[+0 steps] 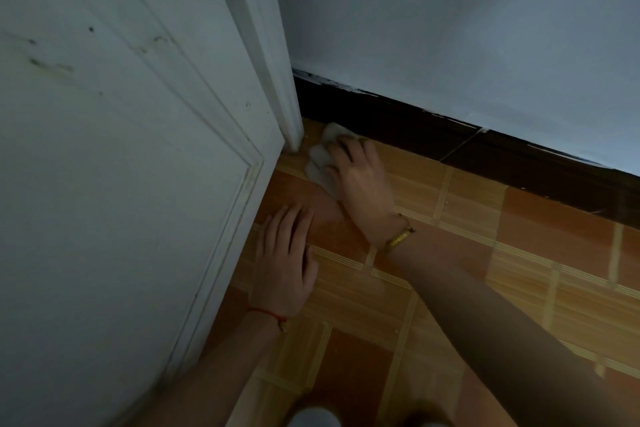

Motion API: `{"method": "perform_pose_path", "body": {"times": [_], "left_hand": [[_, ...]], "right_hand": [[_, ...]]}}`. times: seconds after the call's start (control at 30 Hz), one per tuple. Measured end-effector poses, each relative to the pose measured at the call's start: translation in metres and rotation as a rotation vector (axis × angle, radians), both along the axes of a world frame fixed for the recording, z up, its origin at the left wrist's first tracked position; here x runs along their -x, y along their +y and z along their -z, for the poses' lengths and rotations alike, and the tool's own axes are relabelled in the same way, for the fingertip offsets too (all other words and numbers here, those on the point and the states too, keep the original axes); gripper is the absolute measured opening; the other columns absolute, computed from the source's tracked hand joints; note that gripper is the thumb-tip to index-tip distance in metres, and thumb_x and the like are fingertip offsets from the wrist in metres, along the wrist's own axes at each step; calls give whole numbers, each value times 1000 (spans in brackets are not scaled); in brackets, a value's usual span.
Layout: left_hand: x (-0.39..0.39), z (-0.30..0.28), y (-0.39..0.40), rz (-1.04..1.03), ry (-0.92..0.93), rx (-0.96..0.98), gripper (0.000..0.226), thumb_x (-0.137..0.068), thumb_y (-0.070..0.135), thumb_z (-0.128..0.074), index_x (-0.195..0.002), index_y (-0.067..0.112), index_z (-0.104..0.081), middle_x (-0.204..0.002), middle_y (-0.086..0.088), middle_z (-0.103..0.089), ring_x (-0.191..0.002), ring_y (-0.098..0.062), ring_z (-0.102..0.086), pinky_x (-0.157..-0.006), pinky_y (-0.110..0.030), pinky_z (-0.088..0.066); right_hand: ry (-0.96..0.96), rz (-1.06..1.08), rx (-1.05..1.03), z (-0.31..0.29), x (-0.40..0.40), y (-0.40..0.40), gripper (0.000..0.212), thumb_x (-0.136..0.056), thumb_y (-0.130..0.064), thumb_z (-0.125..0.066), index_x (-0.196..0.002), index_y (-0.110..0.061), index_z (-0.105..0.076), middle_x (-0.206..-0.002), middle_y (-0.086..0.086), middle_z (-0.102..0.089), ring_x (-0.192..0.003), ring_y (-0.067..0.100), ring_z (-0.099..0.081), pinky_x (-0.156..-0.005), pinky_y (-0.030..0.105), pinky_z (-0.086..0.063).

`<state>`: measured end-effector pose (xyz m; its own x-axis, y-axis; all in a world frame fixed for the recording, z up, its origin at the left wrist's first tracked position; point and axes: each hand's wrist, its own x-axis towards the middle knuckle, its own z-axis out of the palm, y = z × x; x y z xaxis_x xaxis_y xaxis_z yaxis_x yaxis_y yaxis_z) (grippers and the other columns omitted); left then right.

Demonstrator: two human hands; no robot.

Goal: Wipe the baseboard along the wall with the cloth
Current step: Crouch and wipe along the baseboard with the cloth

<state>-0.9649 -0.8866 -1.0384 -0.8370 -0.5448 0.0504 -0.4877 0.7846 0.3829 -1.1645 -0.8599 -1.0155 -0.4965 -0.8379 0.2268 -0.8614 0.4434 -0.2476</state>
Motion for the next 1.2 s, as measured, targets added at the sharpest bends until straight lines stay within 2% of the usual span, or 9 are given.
{"method": "perform_pose_path", "body": {"times": [0.07,0.17,0.3,0.5,0.63,0.73,0.83,0.97,1.2], "left_hand": [[0,-1,0,-3,7,-14,57,-94,23,-47,-150,11,-41,-155,-10,-40,-145,-26,-32,-121,-49,-26],[0,-1,0,0,8,-33,57,-95,24,-45,-150,11,-41,-155,-9,-40,-145,-27,-33,-120,-51,-28],[0,0,0,-3,1,-46,57,-96,26,-41,-150,11,-41,-156,-9,-40,-145,-28,-33,-118,-54,-30],[0,0,0,-4,8,-25,56,-96,26,-43,-150,11,-42,-155,-9,-41,-145,-27,-33,-120,-50,-27],[0,0,0,5,9,-23,56,-96,26,-42,-150,11,-43,-155,-9,-41,-144,-27,-34,-121,-49,-25],[1,-1,0,-1,5,-38,56,-95,26,-41,-149,11,-43,-155,-9,-41,-145,-26,-32,-121,-50,-25],[0,0,0,3,9,-43,56,-96,26,-41,-150,12,-42,-155,-9,-40,-145,-25,-30,-121,-50,-25],[0,-2,0,0,5,-47,56,-96,27,-41,-150,11,-42,-155,-9,-41,-145,-26,-32,-120,-51,-27],[-1,-2,-1,2,6,-55,56,-96,27,-41,-150,11,-42,-155,-10,-41,-145,-28,-33,-122,-49,-23]], "right_hand": [[78,25,91,-7,11,26,30,-81,-6,-72,-110,-2,-66,-109,16,-62,-95,28,-43,-82,40,-45],[127,80,103,-15,19,63,24,-84,-4,-70,-107,1,-67,-106,18,-63,-92,30,-43,-76,43,-49],[4,225,156,-11,12,67,23,-82,-3,-70,-105,2,-66,-101,21,-61,-93,33,-45,-76,47,-51],[-80,7,136,-11,-3,-4,29,-72,0,-78,-99,3,-69,-96,22,-64,-91,34,-53,-75,42,-56],[-236,169,120,-10,7,1,26,-84,-9,-68,-109,-3,-65,-102,18,-60,-96,33,-55,-77,39,-51],[-301,387,379,-27,10,29,20,-90,-13,-62,-109,-5,-62,-100,12,-59,-93,24,-55,-77,32,-46],[-166,403,527,-47,8,50,23,-91,-12,-63,-112,-4,-61,-111,12,-56,-102,20,-52,-85,23,-44],[110,180,447,-43,20,56,26,-89,-6,-66,-114,0,-63,-117,15,-53,-107,30,-47,-96,32,-41],[340,107,391,-41,42,27,19,-90,-5,-63,-107,-3,-68,-110,15,-63,-97,27,-52,-84,36,-43]]}}
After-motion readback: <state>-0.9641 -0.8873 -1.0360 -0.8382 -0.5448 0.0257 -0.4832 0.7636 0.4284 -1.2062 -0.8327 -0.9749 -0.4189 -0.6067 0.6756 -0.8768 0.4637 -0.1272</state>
